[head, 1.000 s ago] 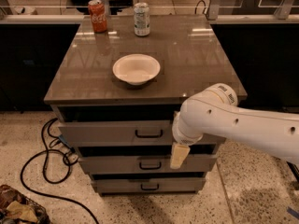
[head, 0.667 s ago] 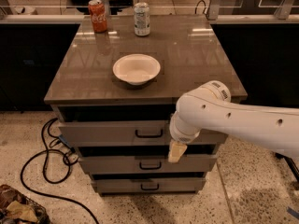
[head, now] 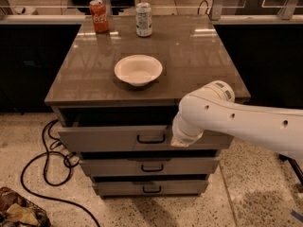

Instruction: Open top drawer

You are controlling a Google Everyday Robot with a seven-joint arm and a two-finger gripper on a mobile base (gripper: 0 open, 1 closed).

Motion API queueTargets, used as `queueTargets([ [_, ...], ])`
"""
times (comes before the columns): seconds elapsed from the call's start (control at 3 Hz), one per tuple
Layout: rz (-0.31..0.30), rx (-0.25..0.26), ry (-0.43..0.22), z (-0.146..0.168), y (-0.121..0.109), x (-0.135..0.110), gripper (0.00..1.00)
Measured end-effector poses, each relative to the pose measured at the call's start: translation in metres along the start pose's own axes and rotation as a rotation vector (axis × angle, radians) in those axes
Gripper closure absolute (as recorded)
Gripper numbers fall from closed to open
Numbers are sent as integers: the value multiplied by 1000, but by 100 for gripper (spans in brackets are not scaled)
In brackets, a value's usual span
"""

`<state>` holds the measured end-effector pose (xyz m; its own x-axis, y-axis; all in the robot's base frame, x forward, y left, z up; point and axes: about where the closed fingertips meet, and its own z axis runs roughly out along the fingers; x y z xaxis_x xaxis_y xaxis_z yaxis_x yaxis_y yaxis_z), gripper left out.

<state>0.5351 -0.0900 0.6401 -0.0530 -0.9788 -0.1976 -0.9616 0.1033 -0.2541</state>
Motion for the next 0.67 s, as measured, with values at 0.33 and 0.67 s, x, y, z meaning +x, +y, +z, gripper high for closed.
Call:
queueTargets([
  [0.33, 0, 0, 0, -3, -1, -1, 87],
  [0.67, 0, 0, 0, -5, -1, -1, 100],
])
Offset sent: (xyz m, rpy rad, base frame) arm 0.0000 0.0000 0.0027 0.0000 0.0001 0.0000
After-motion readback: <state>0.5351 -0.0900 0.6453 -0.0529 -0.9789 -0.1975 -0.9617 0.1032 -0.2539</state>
